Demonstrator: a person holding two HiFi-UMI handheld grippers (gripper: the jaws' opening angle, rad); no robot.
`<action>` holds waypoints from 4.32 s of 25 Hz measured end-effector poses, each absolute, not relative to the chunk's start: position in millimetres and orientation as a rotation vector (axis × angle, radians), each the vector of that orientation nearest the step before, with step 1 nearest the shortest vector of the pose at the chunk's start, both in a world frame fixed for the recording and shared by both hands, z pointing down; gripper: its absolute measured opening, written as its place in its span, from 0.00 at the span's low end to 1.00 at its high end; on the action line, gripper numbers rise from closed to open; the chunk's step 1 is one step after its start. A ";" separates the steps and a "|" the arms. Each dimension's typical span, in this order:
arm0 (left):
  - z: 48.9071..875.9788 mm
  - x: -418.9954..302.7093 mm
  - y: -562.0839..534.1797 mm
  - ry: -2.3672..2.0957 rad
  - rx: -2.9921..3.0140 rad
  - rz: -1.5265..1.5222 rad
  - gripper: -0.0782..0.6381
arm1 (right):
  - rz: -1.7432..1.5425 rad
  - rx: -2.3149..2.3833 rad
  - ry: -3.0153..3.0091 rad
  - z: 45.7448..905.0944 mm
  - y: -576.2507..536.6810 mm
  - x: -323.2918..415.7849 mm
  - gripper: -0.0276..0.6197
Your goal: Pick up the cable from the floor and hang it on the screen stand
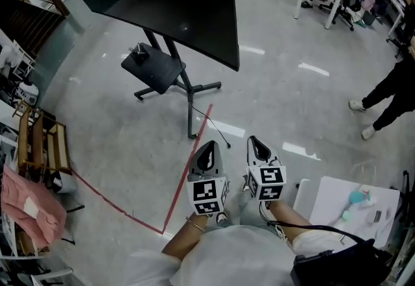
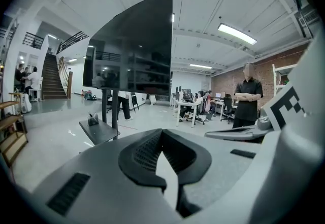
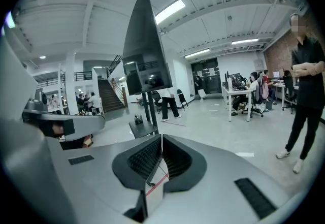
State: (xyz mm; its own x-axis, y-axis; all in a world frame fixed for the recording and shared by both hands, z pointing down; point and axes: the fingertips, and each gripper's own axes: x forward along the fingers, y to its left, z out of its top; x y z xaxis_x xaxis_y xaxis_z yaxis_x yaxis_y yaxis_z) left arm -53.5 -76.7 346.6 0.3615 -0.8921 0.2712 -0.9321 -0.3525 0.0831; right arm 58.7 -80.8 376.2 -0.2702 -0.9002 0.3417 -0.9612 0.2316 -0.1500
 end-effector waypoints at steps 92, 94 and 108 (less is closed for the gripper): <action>1124.9 -118.6 -268.8 -1.603 2.347 0.481 0.11 | 0.650 1.256 -2.103 1254.9 -264.6 -1.0 0.27; 1118.2 -117.1 -267.7 -1.606 2.354 0.469 0.11 | 0.658 1.298 -2.141 1233.5 -264.5 6.4 0.27; 992.1 -85.9 -263.8 -1.643 2.454 0.382 0.12 | 0.093 1.420 -2.181 1033.6 -254.2 99.0 0.27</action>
State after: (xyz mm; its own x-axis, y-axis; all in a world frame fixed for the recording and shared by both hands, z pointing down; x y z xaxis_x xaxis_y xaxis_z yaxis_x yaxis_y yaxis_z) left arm -85.9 -263.8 992.1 0.3628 -0.8823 0.3000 -0.9241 -0.3821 -0.0060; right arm 99.0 -254.2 1033.6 -0.3061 -0.8309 0.4647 -0.8673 0.4446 0.2237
